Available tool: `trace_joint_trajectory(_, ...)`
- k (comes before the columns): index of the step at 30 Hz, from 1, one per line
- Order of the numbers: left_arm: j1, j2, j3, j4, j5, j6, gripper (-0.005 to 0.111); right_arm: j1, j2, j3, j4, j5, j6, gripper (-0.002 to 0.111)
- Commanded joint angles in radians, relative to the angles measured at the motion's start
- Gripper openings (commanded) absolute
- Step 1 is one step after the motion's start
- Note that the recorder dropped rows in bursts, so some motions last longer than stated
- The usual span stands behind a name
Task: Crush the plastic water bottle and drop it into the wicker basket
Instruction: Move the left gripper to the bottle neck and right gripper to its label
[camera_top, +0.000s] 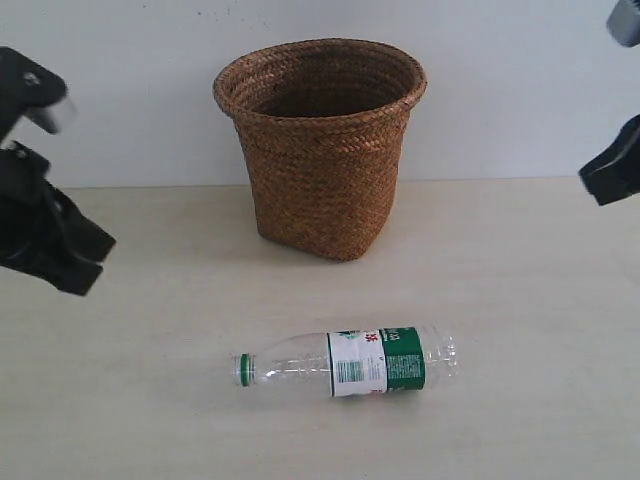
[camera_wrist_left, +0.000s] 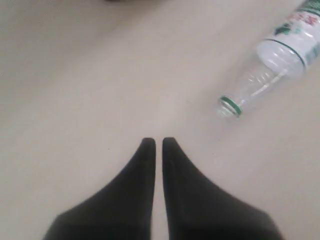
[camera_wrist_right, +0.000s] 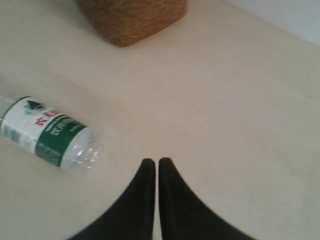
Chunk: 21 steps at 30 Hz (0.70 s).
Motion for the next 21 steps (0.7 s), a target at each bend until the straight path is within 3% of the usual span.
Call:
trace_joint_trajectory(1,-0.092,0.086,-0.057,-0.02,0.051,0.124,0.004,0.014,0.133,-0.083,0.131,0.128,-0.164,0.0)
trace_joint_trajectory(5,-0.141,0.185,-0.127,-0.02,0.108,0.23,0.004,0.075,0.237,-0.145,0.129,0.186,-0.221,0.0)
trace_joint_trajectory(7,-0.149,0.233,-0.156,-0.026,0.138,0.28,0.011,0.101,0.283,-0.162,0.129,0.188,-0.244,0.0)
trace_joint_trajectory(10,-0.153,0.301,-0.185,-0.068,0.165,0.377,0.037,0.133,0.344,-0.182,0.129,0.185,-0.285,0.0)
trace_joint_trajectory(13,-0.16,0.382,-0.208,-0.103,0.159,0.466,0.08,0.175,0.422,-0.201,0.13,0.17,-0.323,0.0)
trace_joint_trajectory(14,-0.16,0.401,-0.213,-0.125,0.159,0.493,0.084,0.188,0.444,-0.203,0.13,0.159,-0.333,0.0)
trace_joint_trajectory(18,-0.16,0.478,-0.215,-0.199,0.143,0.643,0.085,0.219,0.546,-0.236,0.13,0.12,-0.37,0.0)
trace_joint_trajectory(21,-0.16,0.509,-0.215,-0.199,0.106,0.667,0.085,0.219,0.581,-0.259,0.133,0.121,-0.368,0.0)
